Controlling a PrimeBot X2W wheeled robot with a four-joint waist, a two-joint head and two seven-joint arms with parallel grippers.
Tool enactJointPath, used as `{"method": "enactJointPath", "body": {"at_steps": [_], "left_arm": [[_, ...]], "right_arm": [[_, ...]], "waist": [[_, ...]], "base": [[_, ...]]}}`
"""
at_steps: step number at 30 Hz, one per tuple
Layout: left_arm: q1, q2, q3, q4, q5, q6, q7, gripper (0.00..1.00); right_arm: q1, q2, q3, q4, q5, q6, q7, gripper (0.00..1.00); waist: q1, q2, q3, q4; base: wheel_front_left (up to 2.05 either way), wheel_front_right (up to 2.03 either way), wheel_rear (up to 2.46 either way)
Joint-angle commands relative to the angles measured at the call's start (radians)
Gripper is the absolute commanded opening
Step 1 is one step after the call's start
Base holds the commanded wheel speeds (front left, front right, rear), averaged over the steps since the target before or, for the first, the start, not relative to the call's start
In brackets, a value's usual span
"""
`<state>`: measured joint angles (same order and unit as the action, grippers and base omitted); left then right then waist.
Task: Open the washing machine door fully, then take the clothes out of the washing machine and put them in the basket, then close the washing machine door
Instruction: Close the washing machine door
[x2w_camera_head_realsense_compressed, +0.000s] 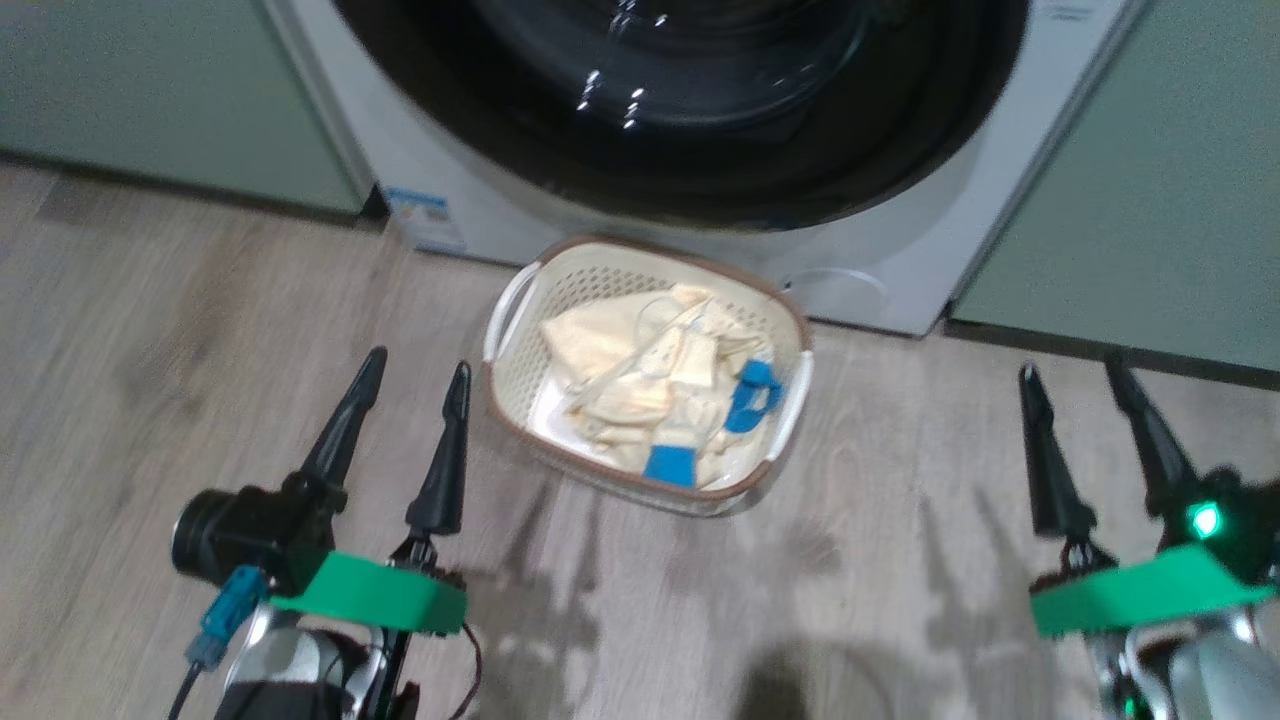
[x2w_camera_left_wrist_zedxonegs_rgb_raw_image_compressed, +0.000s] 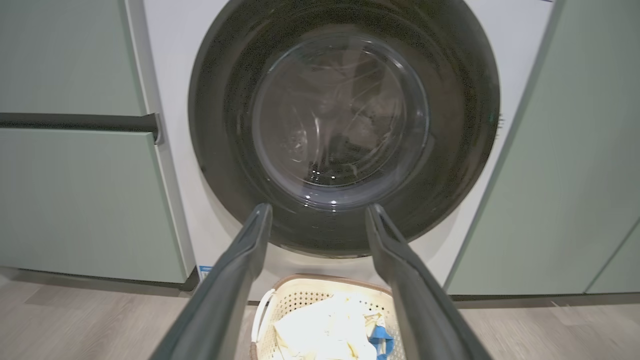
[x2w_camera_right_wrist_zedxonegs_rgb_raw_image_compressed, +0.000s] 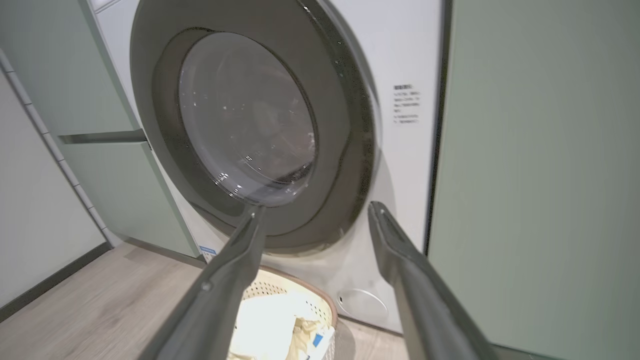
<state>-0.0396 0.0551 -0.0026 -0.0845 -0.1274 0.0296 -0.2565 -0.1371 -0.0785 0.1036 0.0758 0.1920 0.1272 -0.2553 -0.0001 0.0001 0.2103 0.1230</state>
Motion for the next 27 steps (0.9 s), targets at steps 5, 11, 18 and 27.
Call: {"method": "enactJointPath", "body": {"at_steps": [5,11,18,27], "left_arm": [[0.02,0.031,0.043,-0.037,0.006,0.008,0.009,1.0],[0.057,0.039,0.05,-0.045,0.001,0.016,0.037,1.0],[0.113,0.046,0.065,-0.067,-0.007,0.034,0.073,1.0],[0.136,0.052,0.069,-0.085,-0.013,0.046,0.101,1.0]], "right_arm": [[0.083,0.02,0.004,-0.081,-0.018,0.003,-0.006,1.0],[0.167,0.026,-0.009,-0.134,-0.031,0.003,-0.006,1.0],[0.245,0.028,-0.007,-0.179,-0.043,0.003,-0.006,1.0],[0.265,0.028,-0.018,-0.196,-0.029,0.003,-0.006,1.0]], "waist": [[0.0001,-0.0001,-0.066,-0.07],[0.0001,-0.0001,-0.108,-0.11],[0.0001,-0.0001,-0.153,-0.142],[0.0001,-0.0001,-0.169,-0.144]], "base": [[0.0,0.0,0.0],[0.0,0.0,0.0],[0.0,0.0,0.0],[0.0,0.0,0.0]]}}
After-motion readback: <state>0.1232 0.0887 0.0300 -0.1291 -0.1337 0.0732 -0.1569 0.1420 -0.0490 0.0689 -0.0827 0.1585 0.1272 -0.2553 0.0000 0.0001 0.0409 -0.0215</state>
